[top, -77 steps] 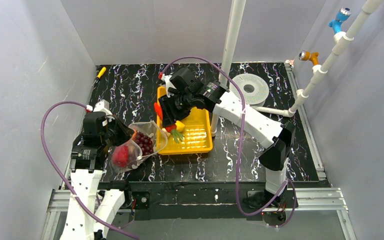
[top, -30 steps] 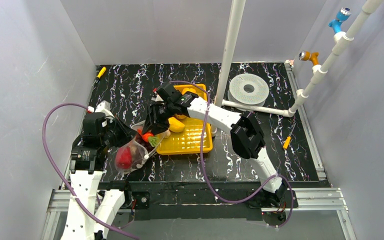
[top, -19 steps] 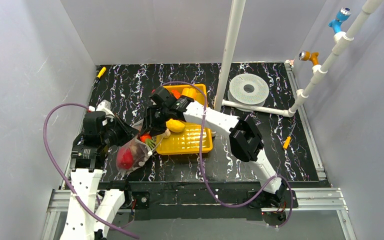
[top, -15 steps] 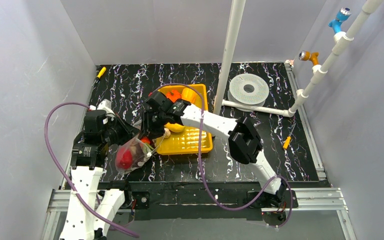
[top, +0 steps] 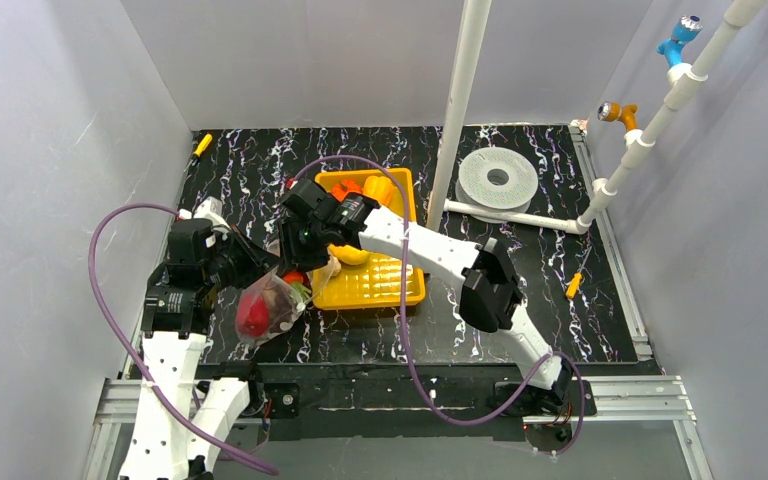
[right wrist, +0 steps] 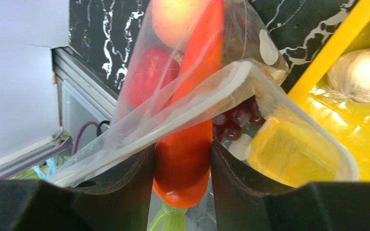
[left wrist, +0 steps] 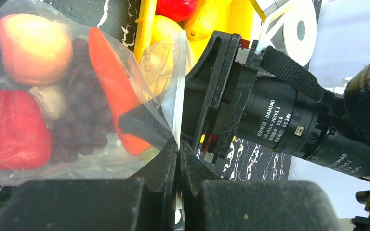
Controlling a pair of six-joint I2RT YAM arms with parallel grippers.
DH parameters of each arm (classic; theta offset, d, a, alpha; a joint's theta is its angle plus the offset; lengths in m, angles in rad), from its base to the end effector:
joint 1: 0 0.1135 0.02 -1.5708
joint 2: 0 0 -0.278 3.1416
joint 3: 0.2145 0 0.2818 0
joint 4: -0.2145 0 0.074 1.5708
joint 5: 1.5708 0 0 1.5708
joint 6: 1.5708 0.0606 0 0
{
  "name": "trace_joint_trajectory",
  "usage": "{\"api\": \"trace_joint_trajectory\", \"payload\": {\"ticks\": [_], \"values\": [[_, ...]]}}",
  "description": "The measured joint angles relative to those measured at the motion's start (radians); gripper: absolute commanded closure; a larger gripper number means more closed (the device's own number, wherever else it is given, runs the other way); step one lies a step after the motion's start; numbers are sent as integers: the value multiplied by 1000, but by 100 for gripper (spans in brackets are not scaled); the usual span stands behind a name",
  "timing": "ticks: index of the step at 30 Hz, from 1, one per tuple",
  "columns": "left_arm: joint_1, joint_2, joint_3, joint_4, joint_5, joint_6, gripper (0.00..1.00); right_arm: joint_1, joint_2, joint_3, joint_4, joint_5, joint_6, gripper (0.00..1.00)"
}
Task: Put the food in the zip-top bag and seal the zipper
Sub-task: Place the fake vegetable in the zipper food storage bag.
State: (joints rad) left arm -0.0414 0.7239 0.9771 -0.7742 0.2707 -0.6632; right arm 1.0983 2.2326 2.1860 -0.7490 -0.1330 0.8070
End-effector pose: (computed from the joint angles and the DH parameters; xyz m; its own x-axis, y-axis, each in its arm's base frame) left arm 0.1773 -0.0236 0.3588 -0.5591 -0.5706 -0.6015 -0.0921 0.7638 -0.6388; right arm 0.2488 0.5045 0.2841 -0.8928 -0.1738 -0.4157 -0.4049 0.7142 0.5710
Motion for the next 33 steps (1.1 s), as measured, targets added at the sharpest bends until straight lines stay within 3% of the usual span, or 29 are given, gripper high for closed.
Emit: {"api": "trace_joint_trajectory", "payload": {"ticks": [5,11,15,18,25,33], "values": [[0,-4,0,0,0,-3,100,6,2,5,-12,7,-35,47],[3,-10,3,-17,-20,1,100,9,32,58,-33,-5,-61,26],[3,-16,4,-23,-28,5,100,1,32,58,-35,-20,-75,23],[3,-19,4,-26,-28,6,100,-2,31,54,-34,-36,-84,26],[2,-19,5,-27,-28,13,100,-4,-35,-67,-14,-85,-122,48],[2,-18,10,-27,-26,18,100,28,-96,-164,6,-128,-178,65]]}}
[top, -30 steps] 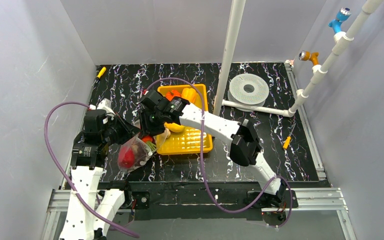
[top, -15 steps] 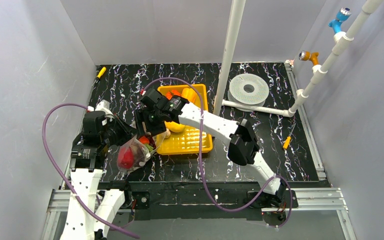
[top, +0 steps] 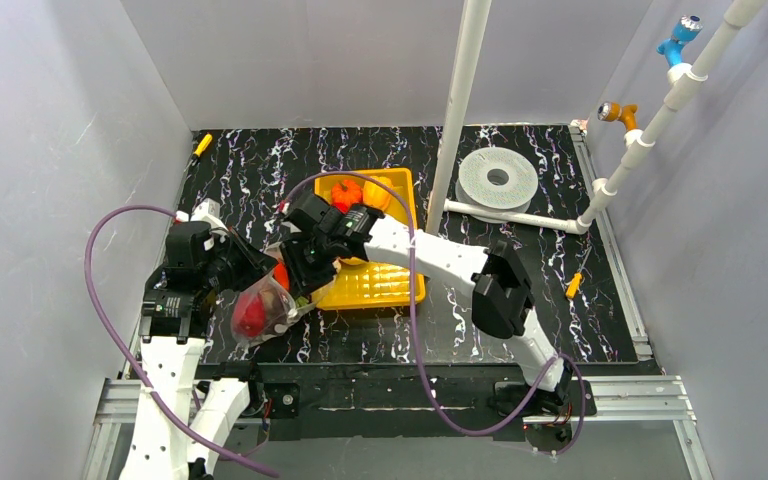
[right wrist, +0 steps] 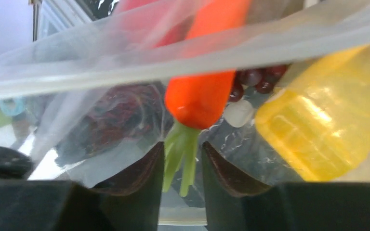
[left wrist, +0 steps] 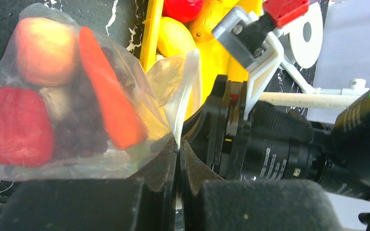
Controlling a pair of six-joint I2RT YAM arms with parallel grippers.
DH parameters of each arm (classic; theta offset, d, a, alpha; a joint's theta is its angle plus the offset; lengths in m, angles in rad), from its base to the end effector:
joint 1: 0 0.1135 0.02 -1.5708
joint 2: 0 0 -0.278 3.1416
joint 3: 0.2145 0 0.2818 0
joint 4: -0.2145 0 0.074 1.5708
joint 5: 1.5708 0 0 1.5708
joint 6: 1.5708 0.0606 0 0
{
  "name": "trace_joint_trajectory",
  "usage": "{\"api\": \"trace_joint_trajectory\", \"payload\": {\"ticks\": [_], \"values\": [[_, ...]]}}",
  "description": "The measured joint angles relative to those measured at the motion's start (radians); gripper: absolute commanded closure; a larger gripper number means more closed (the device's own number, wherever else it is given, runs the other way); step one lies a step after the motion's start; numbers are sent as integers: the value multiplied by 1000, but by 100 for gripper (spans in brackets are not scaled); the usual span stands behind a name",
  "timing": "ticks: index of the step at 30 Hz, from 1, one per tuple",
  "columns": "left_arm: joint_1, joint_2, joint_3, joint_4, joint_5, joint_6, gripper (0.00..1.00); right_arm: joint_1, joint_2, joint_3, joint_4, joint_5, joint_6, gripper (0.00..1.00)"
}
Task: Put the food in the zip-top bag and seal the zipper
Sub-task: Place the fake vegetable in the zipper food storage bag.
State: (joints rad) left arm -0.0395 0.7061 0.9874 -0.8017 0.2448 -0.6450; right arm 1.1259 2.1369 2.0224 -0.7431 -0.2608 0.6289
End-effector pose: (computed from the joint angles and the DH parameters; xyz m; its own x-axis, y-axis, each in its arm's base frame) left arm 0.1708 -0.0215 0.3619 -0.5464 -0.5621 -0.6209 -0.1002 0.7798 -0.6179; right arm 0.2167 0.4907 0.2760 -0.8190 -0.3970 -0.4144 -0.5725 0.6147 0.5426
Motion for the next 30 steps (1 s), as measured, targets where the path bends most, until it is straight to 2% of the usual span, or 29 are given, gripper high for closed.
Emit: {"api": "trace_joint_trajectory", "payload": {"ticks": [5,9,17,30], "values": [[1,-1,2,-6,-4,0,100,23,66,101,-1,-41,-24,70],[2,-3,4,-14,-11,1,100,12,86,98,49,-128,-19,70],[1,-2,5,-15,-13,7,100,-22,52,15,89,-133,-48,47],[0,3,8,-15,-40,37,100,-98,-236,-78,44,25,-172,40]]}}
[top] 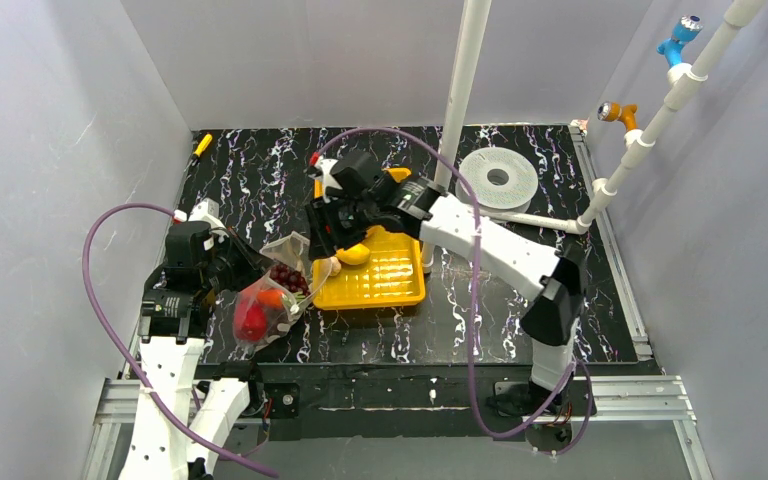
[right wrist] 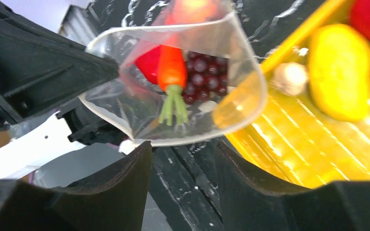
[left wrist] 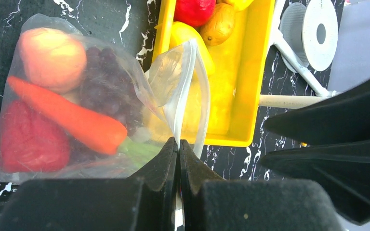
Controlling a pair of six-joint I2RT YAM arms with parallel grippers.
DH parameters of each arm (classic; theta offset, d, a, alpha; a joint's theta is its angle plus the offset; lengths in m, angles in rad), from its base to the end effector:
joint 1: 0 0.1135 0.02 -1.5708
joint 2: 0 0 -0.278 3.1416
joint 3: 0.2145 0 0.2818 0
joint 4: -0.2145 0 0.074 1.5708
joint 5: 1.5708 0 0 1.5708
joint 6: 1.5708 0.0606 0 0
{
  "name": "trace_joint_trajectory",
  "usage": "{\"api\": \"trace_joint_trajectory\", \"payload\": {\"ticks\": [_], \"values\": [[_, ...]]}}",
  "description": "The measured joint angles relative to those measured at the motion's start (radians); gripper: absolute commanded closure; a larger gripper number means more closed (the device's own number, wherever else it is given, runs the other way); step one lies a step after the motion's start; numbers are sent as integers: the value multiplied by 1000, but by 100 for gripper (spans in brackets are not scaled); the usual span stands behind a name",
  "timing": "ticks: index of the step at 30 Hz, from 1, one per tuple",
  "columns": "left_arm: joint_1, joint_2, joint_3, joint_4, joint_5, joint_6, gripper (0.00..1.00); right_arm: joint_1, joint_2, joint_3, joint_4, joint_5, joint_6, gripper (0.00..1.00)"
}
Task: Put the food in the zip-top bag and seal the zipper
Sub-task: Place the fake vegetable in the zipper food storage bag, then pick up the fake fruit from the zipper food storage bag.
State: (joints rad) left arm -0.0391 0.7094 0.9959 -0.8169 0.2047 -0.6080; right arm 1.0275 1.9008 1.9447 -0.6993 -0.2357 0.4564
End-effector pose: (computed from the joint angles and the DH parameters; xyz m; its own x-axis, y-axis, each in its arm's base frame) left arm 0.1706 -0.0190 0.3625 -0.5369 -0.5387 -0.6493 -0.1135 0.8087 -0.5771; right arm 0.2401 0.4250 0.3675 -0.6918 -0.3166 -0.6489 -0.6942 0.5389 0.4772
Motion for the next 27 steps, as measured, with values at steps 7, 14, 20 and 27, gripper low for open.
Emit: {"api": "trace_joint_trajectory", "payload": {"ticks": [7,14,20,27], "values": [[0,0,0,1,-6,15,100,-57,-161,-185,20,147,-101,23],[0,0,0,1,-2,29,100,-107,-129,-256,24,274,-199,23],[0,-3,0,-5,-10,31,100,-117,12,-219,12,340,-237,25],[0,-11,0,-13,-14,31,100,-98,153,-143,-10,381,-271,26]]}}
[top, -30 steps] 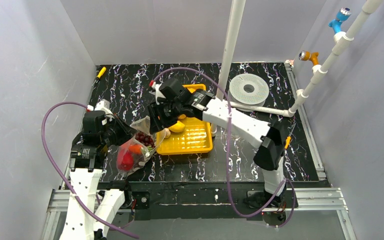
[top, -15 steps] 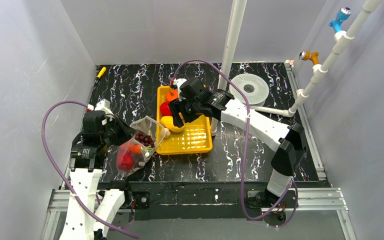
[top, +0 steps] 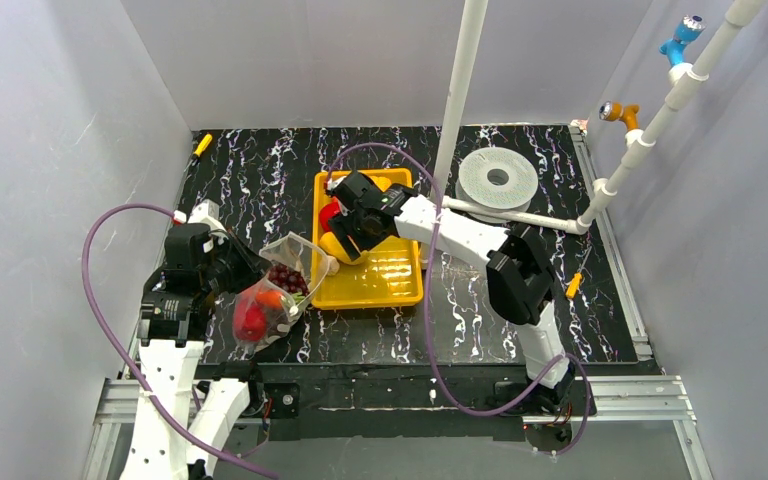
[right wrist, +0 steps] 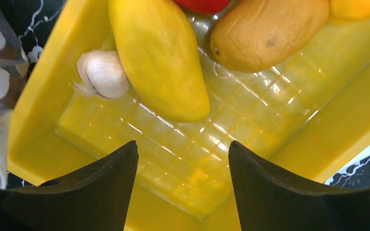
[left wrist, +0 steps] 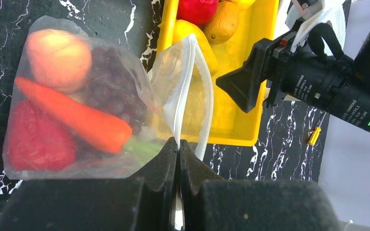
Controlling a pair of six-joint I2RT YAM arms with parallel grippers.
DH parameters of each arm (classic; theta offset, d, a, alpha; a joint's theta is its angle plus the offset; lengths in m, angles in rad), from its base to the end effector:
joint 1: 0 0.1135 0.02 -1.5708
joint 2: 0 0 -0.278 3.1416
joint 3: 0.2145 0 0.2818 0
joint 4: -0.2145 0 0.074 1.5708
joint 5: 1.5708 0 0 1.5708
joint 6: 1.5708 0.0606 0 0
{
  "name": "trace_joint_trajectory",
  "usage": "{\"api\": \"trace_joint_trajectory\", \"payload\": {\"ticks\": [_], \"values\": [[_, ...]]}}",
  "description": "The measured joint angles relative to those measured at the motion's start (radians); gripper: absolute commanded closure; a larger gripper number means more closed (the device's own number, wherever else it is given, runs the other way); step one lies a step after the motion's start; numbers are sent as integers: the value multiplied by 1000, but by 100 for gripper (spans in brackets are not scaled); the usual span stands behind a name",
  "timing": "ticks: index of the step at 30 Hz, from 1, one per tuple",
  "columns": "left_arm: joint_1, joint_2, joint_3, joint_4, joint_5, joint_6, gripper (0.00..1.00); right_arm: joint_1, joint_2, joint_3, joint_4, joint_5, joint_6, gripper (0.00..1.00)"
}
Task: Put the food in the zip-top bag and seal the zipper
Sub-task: Pick up the fake fruit from the zipper food storage bag.
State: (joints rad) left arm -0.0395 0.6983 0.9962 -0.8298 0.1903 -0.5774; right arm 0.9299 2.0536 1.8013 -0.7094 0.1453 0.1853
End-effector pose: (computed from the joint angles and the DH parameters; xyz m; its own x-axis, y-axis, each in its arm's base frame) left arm 0.1672 -0.0181 0.3627 -0.5347 -0.5153 -0.6698 -0.1076 0.8277 -0.5508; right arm 0.3104 0.4014 0.2392 -0.6190 -0.5249 -0.5842 -0.6405 0.7679 -0.0113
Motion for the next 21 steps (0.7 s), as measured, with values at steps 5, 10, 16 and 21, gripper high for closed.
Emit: {"api": "trace_joint_trajectory", "payload": {"ticks": [5,10,16,21], "values": [[0,-2,0,-3,-2,0,100,10,44,83,0,27,-7,26],[0,-2,2,-9,-11,1,100,22,102,181,1,60,-24,24],[0,-6,2,-12,-12,0,100,27,178,253,-1,83,-52,20],[0,-8,2,-13,-11,0,100,27,225,279,-2,88,-70,18]]}}
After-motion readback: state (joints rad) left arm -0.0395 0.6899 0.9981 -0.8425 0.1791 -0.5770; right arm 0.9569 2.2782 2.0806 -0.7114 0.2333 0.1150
